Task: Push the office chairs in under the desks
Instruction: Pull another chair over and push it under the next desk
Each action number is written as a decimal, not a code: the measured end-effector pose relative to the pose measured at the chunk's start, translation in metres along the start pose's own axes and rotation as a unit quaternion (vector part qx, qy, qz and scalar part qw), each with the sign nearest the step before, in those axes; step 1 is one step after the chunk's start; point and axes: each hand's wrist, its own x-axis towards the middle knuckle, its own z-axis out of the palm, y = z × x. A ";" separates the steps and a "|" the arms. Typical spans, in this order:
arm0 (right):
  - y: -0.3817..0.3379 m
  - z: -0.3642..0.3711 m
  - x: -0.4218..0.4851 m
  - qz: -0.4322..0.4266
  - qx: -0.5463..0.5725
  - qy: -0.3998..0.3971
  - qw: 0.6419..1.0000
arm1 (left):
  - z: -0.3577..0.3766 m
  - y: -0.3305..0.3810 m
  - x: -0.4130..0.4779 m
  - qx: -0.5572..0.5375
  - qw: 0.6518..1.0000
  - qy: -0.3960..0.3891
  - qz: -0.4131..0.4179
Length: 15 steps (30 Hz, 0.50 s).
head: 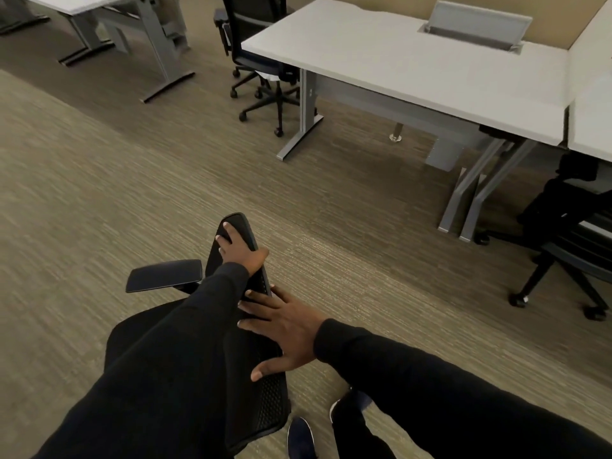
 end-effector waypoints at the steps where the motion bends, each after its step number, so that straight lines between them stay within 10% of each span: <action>1: 0.007 0.001 -0.001 -0.004 0.002 0.007 1.000 | 0.003 0.003 0.003 0.000 1.000 -0.006 0.000; 15: 0.128 -0.001 -0.038 0.016 0.031 0.076 0.997 | 0.058 0.104 0.052 0.057 0.997 -0.049 0.025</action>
